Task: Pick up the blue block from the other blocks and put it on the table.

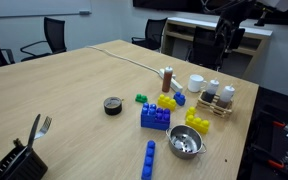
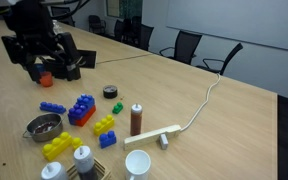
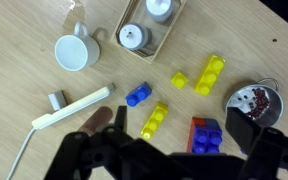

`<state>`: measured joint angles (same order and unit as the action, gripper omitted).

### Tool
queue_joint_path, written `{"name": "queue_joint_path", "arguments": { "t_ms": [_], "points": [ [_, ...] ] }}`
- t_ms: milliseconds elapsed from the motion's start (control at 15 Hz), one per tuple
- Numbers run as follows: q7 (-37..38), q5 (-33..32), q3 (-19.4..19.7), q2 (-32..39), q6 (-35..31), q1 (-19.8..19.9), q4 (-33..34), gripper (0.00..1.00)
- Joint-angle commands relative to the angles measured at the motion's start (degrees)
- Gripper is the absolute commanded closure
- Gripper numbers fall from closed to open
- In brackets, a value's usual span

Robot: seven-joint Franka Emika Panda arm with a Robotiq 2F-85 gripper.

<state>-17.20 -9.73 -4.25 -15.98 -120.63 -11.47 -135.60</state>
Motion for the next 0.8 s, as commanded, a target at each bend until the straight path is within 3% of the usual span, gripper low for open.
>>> {"name": "queue_joint_path", "arguments": {
  "t_ms": [0, 467, 733],
  "points": [
    [-0.4, 1.6, -1.2, 3.3, -5.4, -0.1, 1.7, 0.0],
    [-6.0, 10.3, -6.6, 22.7, -25.9, -2.9, 11.3, 0.0],
    [-6.6, 9.9, -9.5, 33.9, -31.3, -1.7, 17.5, 0.0]
  ]
}}
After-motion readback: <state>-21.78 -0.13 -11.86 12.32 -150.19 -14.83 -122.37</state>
